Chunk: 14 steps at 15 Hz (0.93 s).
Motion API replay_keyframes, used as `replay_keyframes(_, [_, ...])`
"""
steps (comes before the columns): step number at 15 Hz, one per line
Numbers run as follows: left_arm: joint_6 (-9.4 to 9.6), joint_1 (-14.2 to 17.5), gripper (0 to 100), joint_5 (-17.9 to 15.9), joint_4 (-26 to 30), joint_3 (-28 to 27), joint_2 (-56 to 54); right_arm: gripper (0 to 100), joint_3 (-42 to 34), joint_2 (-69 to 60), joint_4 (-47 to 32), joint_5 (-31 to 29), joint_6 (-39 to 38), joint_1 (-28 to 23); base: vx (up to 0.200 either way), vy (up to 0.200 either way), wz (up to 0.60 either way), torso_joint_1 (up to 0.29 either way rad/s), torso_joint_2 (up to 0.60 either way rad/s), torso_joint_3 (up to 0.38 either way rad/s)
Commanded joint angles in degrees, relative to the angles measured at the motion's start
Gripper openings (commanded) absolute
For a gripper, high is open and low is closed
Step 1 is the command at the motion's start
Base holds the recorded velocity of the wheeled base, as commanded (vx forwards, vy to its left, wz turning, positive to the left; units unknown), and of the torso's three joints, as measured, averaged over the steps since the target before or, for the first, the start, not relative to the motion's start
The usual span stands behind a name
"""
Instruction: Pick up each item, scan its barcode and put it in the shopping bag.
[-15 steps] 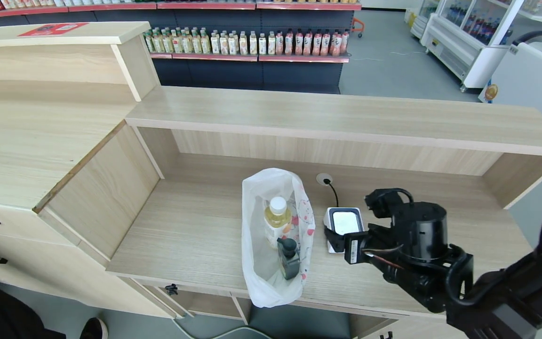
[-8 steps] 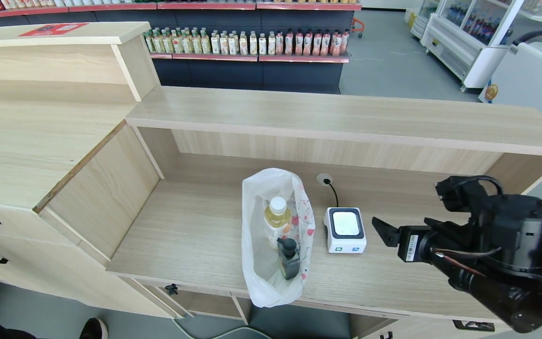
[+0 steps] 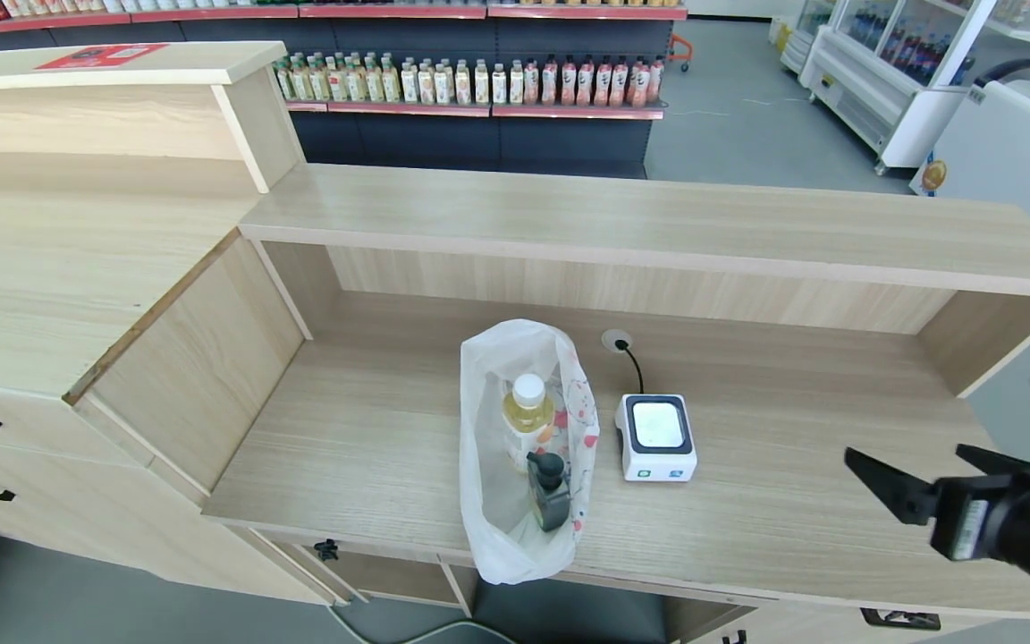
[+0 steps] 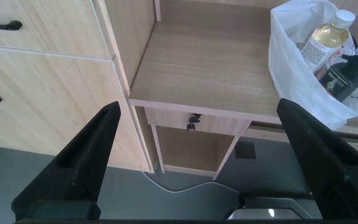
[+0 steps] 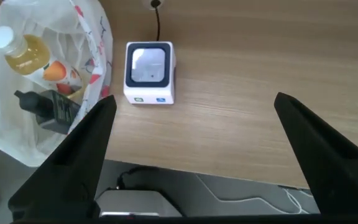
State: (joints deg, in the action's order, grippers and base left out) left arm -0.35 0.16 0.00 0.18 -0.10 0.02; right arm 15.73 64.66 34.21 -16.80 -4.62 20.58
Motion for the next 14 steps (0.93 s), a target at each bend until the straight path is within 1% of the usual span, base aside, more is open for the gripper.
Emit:
replay_keyframes(1, [0.0,0.0,100,0.0,0.0,0.0,0.0,100,-7.1,-27.2,-16.7,10.1,3.0,-14.5,0.0,0.0,0.0,0.0,0.0,0.0])
replay_keyframes(2, [-0.09,0.0,100,0.0,0.0,0.0,0.0,100,-10.3,-33.9,-19.2,12.7,3.8,-17.1,0.0,0.0,0.0,0.0,0.0,0.0])
replay_keyframes(3, [0.0,0.0,100,0.0,0.0,0.0,0.0,100,-11.9,-37.1,-20.1,14.0,4.6,-18.8,0.0,0.0,0.0,0.0,0.0,0.0])
replay_keyframes(4, [0.0,0.0,100,0.0,0.0,0.0,0.0,100,-15.7,-45.5,-21.4,14.8,5.7,-21.9,0.0,0.0,0.0,0.0,0.0,0.0])
replay_keyframes(5, [-0.09,0.0,100,0.0,0.0,0.0,0.0,100,-15.7,-49.6,-24.5,14.4,5.7,-22.0,0.0,0.0,0.0,0.0,0.0,0.0])
replay_keyframes(6, [0.0,0.0,100,0.0,0.0,0.0,0.0,100,-15.7,-54.4,-28.5,12.7,5.5,-21.9,0.0,0.0,0.0,0.0,0.0,0.0])
replay_keyframes(8, [0.0,0.0,100,0.0,0.0,0.0,0.0,100,-15.7,-60.6,-33.1,12.1,4.9,-21.3,0.0,0.0,0.0,0.0,0.0,0.0])
replay_keyframes(10, [0.0,0.0,100,0.0,0.0,0.0,0.0,100,-15.7,-64.3,-33.9,13.8,6.7,-21.1,0.0,0.0,0.0,0.0,0.0,0.0])
replay_keyframes(14, [0.0,0.0,100,0.0,0.0,0.0,0.0,100,-15.7,-64.7,-33.9,14.0,7.2,-20.8,0.0,0.0,0.0,0.0,0.0,0.0])
